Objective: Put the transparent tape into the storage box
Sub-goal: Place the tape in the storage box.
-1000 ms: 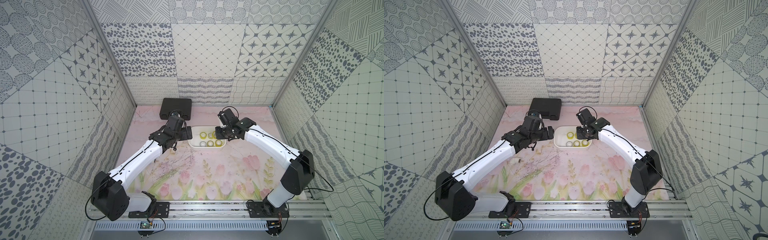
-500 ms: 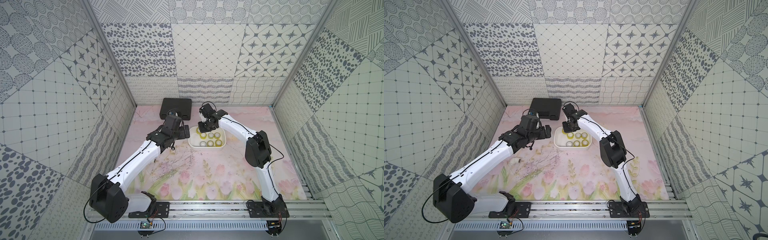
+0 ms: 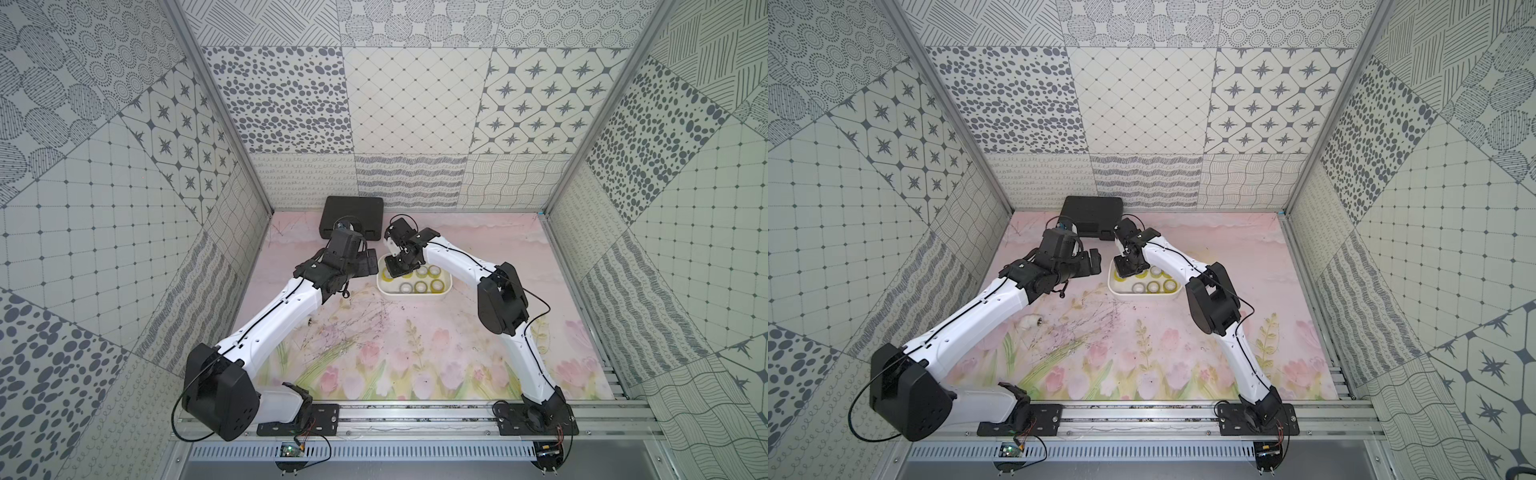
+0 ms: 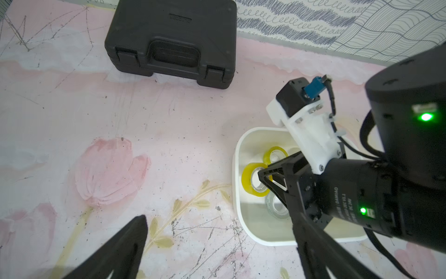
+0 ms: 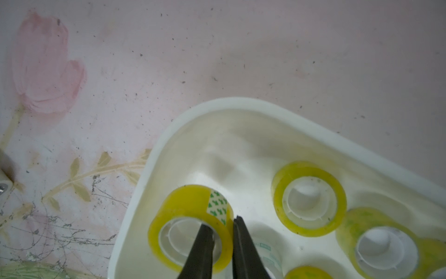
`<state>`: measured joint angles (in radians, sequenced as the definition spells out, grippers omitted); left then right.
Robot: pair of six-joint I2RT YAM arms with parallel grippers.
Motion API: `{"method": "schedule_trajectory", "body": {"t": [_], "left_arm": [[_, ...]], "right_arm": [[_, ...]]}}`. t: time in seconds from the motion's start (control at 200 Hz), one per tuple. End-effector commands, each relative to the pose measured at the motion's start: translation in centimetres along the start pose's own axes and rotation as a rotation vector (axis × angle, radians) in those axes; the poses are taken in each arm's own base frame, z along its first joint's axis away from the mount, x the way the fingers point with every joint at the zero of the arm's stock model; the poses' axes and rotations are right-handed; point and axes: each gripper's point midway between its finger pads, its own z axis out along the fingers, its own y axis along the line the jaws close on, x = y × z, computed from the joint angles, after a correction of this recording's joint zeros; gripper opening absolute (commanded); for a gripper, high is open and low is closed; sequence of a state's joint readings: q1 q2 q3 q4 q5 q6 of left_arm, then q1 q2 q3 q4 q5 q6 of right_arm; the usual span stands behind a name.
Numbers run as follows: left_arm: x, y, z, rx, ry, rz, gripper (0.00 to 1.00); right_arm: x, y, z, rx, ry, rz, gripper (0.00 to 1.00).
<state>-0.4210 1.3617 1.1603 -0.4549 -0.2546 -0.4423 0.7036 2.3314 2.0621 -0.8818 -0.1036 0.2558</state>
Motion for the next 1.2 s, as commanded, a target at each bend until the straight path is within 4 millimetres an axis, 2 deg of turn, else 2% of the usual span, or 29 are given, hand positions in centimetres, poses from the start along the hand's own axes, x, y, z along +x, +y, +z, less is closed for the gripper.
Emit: {"method": "schedule_trajectory", "body": {"t": [0.0,0.225,0.675,0.775,0.9,1.196], "left_arm": [[-0.4,0.0,0.2,0.004,-0.012,-0.011,0.99],[-0.4,-0.2,0.4,0.009,-0.010,-0.014,0.99],[-0.3,-0.2,0.7,0.010,-0.003,-0.006,0.99],[-0.3,-0.2,0.7,0.009,-0.004,-0.005,0.99],[-0.2,-0.1,0.7,0.009,-0.001,-0.002,0.99],[-0.2,0.0,0.5,0.016,-0.006,-0.003,0.99]], "right_arm": [[0.9,-0.6,1.2,0.029,0.022,-0.016,0.00],[2.0,-1.4,2.2,0.060,0.048,-0.015,0.00],[1.5,-1.6,3.0,0.069,0.040,0.001,0.00],[1.4,-1.5,3.0,0.069,0.035,0.004,0.04],[1.2,-1.5,2.9,0.069,0.031,0.008,0.17],[-0.2,-1.1,1.2,0.061,-0.015,0.014,0.25]]}}
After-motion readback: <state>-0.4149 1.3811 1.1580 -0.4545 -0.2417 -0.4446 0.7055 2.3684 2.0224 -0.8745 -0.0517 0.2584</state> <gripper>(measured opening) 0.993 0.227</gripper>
